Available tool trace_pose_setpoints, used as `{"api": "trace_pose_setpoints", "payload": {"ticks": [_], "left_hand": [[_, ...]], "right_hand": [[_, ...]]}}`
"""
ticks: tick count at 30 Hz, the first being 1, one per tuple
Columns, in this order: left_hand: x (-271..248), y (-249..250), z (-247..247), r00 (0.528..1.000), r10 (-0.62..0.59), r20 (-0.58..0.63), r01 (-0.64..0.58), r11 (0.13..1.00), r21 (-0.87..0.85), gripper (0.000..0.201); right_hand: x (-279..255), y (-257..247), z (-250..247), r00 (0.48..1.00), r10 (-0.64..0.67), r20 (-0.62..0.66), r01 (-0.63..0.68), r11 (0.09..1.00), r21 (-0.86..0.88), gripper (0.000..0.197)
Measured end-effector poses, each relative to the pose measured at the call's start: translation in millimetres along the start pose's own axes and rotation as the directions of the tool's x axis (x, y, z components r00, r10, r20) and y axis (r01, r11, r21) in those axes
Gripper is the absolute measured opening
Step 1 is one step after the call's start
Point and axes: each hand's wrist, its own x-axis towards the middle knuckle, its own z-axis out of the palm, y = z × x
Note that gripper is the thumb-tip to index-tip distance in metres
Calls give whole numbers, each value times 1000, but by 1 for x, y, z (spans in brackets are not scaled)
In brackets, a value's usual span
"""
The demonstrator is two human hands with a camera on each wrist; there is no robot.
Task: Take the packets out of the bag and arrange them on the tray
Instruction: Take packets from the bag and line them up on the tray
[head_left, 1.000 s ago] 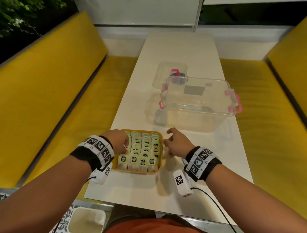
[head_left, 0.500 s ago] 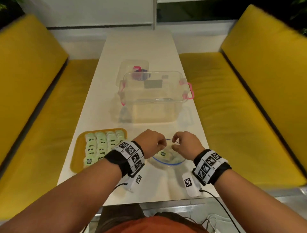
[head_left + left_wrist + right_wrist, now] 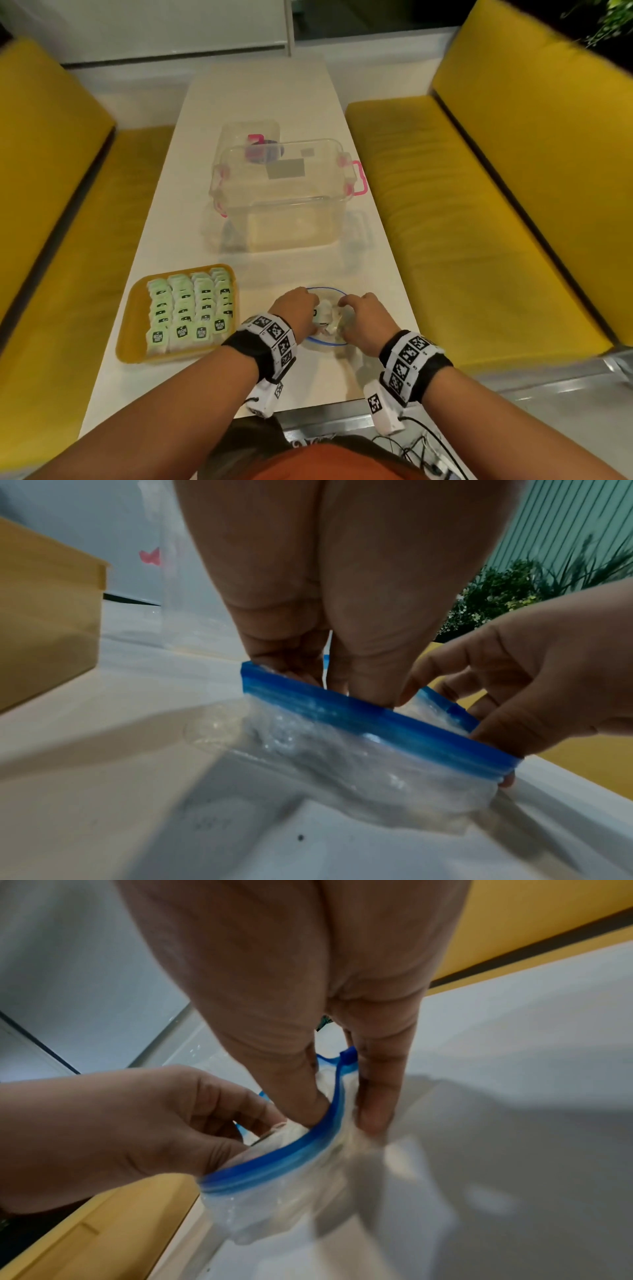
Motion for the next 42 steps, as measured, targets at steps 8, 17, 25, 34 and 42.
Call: {"api": "trace_pose_setpoints", "payload": {"ticks": [8,17,25,34,42], "left_hand": [[-10,-4,-19,995,-26,-100,7,982,-187,40],[-20,9,-58,966,198,-170,-196,980,25,42],[-19,18,-72,955,212,-205,-224,974,-34,49],[-5,3,-37,999,-5,46,-6,973,231,32],[-3,7,-32,997,-10,82,-14,955,295,29]], "right_hand": [[1,5,-7,999,-34,18,34,999,-14,55],[-6,-13,-41,968,-237,-86,236,972,-14,62],[2,-13,-44,929,-336,-155,368,885,285,19],[8,0,-33,983,-175,-57,183,886,426,17],[12,0,-27,991,-115,-70,134,890,435,20]]}}
